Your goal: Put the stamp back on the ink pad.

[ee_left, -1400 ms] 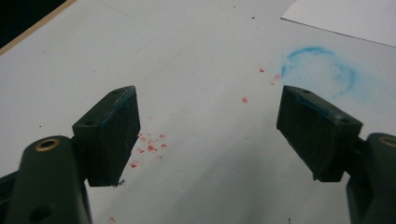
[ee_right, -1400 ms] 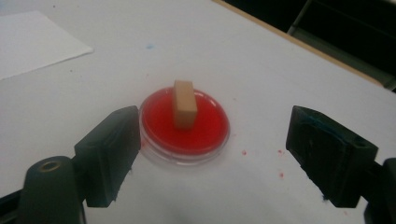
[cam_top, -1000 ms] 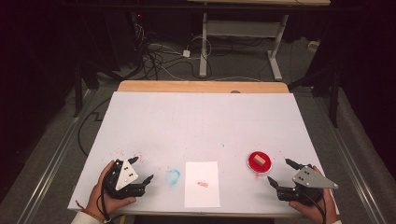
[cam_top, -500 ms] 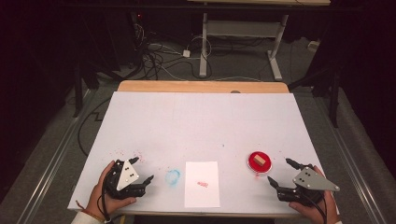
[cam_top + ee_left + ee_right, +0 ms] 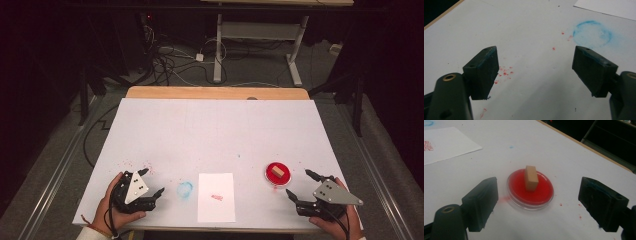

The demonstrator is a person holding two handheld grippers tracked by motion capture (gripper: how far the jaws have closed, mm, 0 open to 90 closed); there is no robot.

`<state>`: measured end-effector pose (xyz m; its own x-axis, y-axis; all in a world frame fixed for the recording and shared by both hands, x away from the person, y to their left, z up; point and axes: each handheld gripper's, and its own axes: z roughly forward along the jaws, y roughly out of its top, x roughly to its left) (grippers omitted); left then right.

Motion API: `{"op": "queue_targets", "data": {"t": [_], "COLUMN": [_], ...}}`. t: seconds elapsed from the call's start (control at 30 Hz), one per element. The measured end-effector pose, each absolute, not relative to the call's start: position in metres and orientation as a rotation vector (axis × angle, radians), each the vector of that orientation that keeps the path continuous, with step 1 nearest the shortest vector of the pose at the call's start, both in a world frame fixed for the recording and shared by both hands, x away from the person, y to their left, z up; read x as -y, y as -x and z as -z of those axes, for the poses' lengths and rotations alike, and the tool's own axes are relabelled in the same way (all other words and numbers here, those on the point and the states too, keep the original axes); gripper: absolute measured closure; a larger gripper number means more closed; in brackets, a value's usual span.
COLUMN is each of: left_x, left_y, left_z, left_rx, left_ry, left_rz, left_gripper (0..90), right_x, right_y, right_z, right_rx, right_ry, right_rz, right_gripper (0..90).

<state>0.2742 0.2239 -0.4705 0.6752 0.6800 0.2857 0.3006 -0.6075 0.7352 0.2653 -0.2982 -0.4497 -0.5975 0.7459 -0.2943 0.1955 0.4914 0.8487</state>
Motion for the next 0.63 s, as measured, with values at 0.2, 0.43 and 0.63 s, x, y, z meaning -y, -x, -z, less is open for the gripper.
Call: {"op": "queue_targets", "data": {"t": [0.2,0.43,0.63], "left_x": [-0.2244,-0.2235,-0.2220], "left_y": [-0.2749,-0.2763,-0.2791], "left_z": [0.4706,0.4711,0.4711], "left_rx": [-0.757,-0.757,-0.758], "left_ry": [-2.216,-2.219,-2.216], "left_rz": [-0.735,-0.731,-0.725], "left_gripper": [21.0,21.0,21.0], "right_x": [0.2976,0.2989,0.3005], "right_y": [-0.2654,-0.2654,-0.2645], "right_z": [0.4497,0.4498,0.4499], "right_rx": [-2.072,-2.067,-2.060], "right_ry": [-0.768,-0.771,-0.777], "right_rz": [-1.068,-1.079,-1.088], "right_gripper": [16.8,16.7,16.8]}}
